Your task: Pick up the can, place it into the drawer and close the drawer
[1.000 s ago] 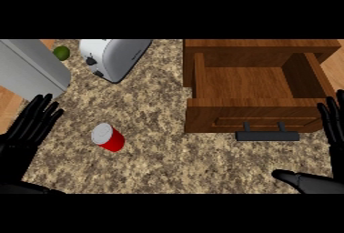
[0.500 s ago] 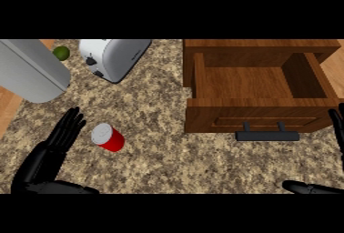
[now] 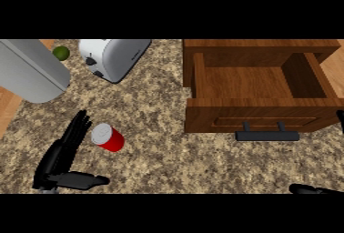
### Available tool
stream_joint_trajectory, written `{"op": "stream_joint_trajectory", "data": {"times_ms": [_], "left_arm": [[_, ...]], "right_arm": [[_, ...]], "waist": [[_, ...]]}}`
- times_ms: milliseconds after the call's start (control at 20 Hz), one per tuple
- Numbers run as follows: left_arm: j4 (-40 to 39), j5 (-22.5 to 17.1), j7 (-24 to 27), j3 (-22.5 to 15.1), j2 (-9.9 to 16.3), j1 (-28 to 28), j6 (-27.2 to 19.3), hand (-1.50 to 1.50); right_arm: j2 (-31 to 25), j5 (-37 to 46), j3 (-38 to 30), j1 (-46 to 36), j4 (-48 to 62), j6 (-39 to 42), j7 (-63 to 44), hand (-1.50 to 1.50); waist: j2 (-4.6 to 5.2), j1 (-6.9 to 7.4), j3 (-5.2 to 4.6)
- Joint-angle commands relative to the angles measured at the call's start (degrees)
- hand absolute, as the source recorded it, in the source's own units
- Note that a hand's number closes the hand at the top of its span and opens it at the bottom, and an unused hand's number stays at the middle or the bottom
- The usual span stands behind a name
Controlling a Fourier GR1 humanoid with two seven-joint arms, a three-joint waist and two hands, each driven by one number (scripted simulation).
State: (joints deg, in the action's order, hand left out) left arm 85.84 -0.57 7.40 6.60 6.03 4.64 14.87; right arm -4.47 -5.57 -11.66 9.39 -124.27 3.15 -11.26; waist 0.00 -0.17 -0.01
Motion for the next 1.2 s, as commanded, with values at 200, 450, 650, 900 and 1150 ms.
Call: {"op": "stream_joint_trajectory", "data": {"times_ms": [200,450,650,900,1150], "left_arm": [[-11.03,0.92,7.37,2.12,1.56,-2.13,0.92,-1.50],[-18.23,3.46,10.23,1.46,0.72,-5.52,-1.95,-1.50],[-24.92,1.96,11.57,3.45,0.60,-9.72,-2.74,-1.50],[-44.31,4.73,22.49,5.01,0.81,-17.77,-5.12,-1.50],[-51.38,4.31,24.12,6.05,2.56,-23.85,-5.73,-1.50]], "right_arm": [[0.81,1.54,0.63,-2.72,-3.59,-2.01,-5.00,-1.50],[-1.93,-4.71,-6.14,-1.27,0.50,3.48,-0.96,-1.50],[1.48,-1.11,-2.94,3.80,-3.07,4.27,1.16,-1.50],[-0.33,-3.40,-4.79,1.97,-4.13,4.36,-2.53,-1.50],[-0.99,-4.95,-7.23,0.10,-2.25,4.65,-2.96,-1.50]], "waist": [[-0.01,0.15,-0.01],[-0.01,0.04,0.01],[-0.02,-0.09,0.01],[0.07,-0.44,-0.03],[0.06,-0.32,-0.01]]}}
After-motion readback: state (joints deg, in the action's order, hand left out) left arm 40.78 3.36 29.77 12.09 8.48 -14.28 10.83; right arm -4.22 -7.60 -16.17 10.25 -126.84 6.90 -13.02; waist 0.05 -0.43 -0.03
